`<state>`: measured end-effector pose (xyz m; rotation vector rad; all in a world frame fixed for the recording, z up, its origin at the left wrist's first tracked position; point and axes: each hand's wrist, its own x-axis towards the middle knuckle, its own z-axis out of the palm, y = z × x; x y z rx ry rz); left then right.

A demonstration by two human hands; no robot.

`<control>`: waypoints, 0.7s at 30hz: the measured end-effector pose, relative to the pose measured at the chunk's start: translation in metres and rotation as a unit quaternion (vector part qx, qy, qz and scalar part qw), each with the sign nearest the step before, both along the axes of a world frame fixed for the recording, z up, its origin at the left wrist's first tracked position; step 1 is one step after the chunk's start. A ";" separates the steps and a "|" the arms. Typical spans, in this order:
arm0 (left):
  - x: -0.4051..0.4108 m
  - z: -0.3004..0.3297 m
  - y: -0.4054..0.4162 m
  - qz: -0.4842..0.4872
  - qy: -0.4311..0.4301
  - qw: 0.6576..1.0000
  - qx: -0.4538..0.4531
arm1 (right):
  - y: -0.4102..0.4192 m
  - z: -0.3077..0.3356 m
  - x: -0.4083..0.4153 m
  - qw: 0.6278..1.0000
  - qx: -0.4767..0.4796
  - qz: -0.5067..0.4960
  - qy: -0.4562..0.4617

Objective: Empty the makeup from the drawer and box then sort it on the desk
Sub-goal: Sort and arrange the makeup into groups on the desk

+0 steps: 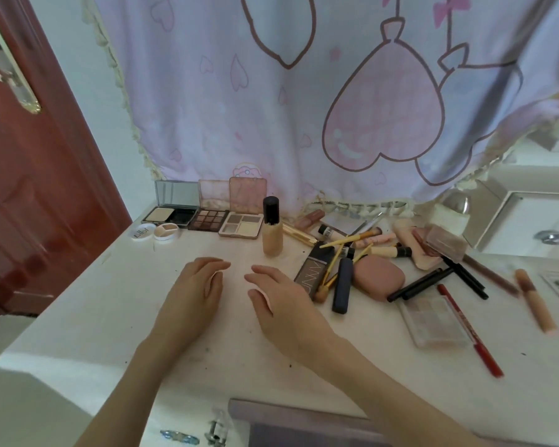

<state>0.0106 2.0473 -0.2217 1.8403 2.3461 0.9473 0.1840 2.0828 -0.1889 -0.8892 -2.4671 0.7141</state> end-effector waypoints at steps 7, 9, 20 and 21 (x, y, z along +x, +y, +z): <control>0.031 -0.012 0.024 0.003 0.082 0.993 -0.083 | 0.057 0.018 0.058 0.991 0.044 -0.116 0.054; 0.037 -0.015 0.032 0.017 0.094 0.990 -0.100 | 0.088 0.018 0.064 0.987 0.039 -0.156 0.016; 0.039 -0.019 0.035 0.031 0.106 0.988 -0.112 | 0.212 0.014 0.049 0.955 -0.012 -0.176 -0.239; 0.039 -0.019 0.035 0.032 0.107 0.988 -0.110 | 0.215 0.013 0.047 0.955 -0.019 -0.167 -0.245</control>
